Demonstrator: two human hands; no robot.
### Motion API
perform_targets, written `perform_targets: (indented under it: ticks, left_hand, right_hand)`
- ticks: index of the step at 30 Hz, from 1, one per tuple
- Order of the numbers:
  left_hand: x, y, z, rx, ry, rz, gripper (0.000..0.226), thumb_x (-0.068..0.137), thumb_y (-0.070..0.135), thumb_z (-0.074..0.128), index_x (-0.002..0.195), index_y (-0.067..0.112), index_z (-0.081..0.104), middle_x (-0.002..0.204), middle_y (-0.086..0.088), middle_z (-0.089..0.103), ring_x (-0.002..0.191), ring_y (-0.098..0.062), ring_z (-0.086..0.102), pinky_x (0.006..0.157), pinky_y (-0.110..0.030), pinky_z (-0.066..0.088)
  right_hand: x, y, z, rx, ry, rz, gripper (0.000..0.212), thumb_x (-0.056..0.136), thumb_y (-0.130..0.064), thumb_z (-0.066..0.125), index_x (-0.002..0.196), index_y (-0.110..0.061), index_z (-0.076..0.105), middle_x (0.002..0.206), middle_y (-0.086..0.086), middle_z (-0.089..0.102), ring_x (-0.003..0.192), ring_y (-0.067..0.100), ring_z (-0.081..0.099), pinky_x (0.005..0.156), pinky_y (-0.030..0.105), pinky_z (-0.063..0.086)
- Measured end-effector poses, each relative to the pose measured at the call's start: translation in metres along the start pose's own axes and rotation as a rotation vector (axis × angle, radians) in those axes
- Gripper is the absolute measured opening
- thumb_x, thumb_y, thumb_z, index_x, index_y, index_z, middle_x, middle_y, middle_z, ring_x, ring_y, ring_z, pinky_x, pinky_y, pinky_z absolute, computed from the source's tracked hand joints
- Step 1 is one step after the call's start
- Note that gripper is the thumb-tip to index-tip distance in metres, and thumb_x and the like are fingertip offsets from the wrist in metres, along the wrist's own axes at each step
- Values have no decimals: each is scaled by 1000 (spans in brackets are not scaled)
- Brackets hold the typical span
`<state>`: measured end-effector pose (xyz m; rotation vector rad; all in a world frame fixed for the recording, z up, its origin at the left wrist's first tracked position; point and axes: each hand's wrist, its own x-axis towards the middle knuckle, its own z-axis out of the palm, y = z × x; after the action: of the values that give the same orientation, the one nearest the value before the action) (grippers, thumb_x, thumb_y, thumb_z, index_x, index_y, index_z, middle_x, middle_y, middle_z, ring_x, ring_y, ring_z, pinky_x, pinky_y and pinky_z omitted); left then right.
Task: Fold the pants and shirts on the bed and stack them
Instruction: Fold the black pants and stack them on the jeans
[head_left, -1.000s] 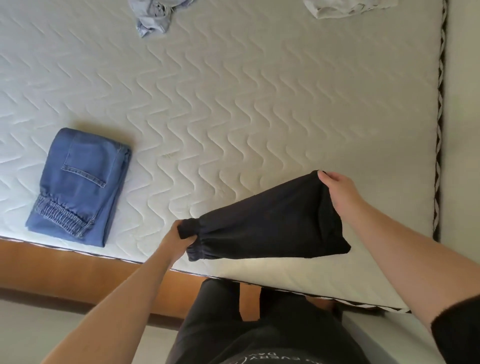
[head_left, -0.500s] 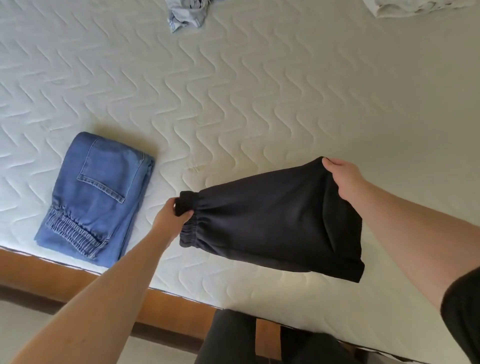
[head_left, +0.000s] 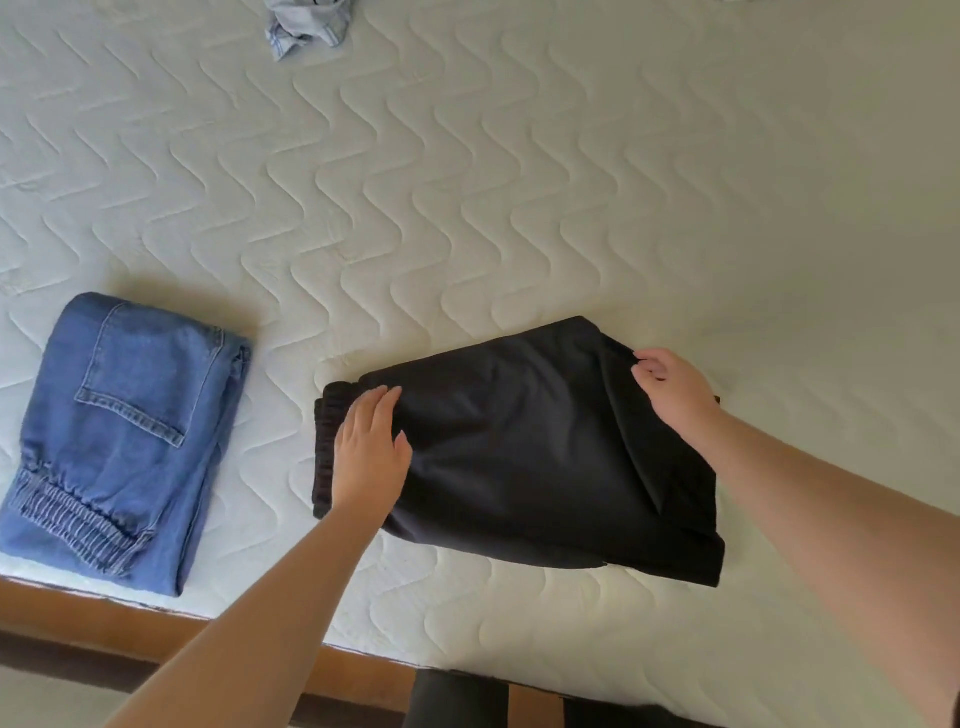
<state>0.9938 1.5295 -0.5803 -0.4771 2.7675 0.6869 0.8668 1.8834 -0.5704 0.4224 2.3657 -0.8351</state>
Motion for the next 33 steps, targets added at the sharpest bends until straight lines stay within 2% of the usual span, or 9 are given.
perform_targets:
  ticks: [6, 9, 12, 17, 21, 23, 29, 31, 33]
  left_hand:
    - [17, 74, 48, 0, -193, 251, 45, 98, 21, 55, 142, 24, 46, 146, 3, 46, 136, -14, 41, 113, -29, 32]
    - [26, 113, 70, 24, -247, 399, 45, 99, 20, 53, 143, 24, 46, 146, 3, 47, 135, -14, 42, 112, -29, 34]
    - [38, 147, 85, 72, -250, 519, 45, 99, 18, 51, 143, 23, 46, 146, 2, 48, 135, -16, 43, 112, -31, 33]
    - [60, 190, 99, 158, -173, 651, 45, 96, 12, 52, 141, 16, 51, 146, -6, 48, 137, -24, 41, 115, -39, 31]
    - [87, 212, 100, 144, -98, 635, 36, 98, 17, 51, 132, 16, 58, 146, -7, 47, 136, -27, 42, 115, -42, 29]
    - [103, 221, 100, 119, -124, 589, 34, 101, 21, 47, 132, 17, 57, 144, -5, 49, 134, -24, 43, 114, -40, 29]
    - [147, 236, 102, 209, -383, 487, 32, 103, 32, 43, 129, 22, 57, 125, 0, 62, 115, -22, 56, 103, -42, 42]
    - [156, 239, 103, 221, -427, 449, 32, 101, 39, 46, 125, 23, 59, 117, 1, 61, 109, -20, 56, 99, -42, 44]
    - [165, 241, 103, 232, -458, 434, 32, 98, 46, 49, 119, 26, 61, 111, 3, 60, 104, -19, 56, 97, -41, 44]
  right_hand:
    - [-11, 51, -10, -12, 180, 72, 31, 100, -18, 48, 130, -14, 55, 124, 7, 61, 113, 25, 58, 98, 42, 48]
    - [-10, 68, -13, 0, 270, 180, 37, 97, -22, 53, 133, -13, 52, 123, 10, 60, 110, 29, 58, 96, 43, 49]
    - [-10, 80, -10, 127, 232, 307, 47, 96, -32, 54, 138, -15, 43, 120, 9, 63, 107, 30, 61, 87, 36, 49]
    - [-5, 92, 0, 321, 171, 143, 58, 96, -33, 60, 148, -29, 34, 114, -11, 52, 107, 7, 51, 90, 30, 46]
    - [12, 94, -5, 593, 97, 144, 24, 95, -19, 61, 111, -36, 68, 85, 1, 56, 82, 17, 56, 78, 29, 50]
    - [23, 94, -14, 829, 91, 233, 27, 94, -10, 61, 97, -35, 71, 100, 7, 66, 94, 24, 63, 93, 38, 53]
    - [52, 103, -37, 1260, 84, 411, 31, 95, -4, 58, 113, -28, 65, 128, 7, 63, 116, 22, 61, 107, 38, 44]
    - [52, 106, -35, 1251, 96, 410, 38, 94, -6, 62, 125, -28, 59, 133, 7, 59, 123, 25, 56, 104, 38, 45]
    - [47, 109, -32, 1056, 135, 348, 44, 90, -8, 67, 128, -29, 56, 126, 9, 59, 112, 22, 60, 94, 34, 50]
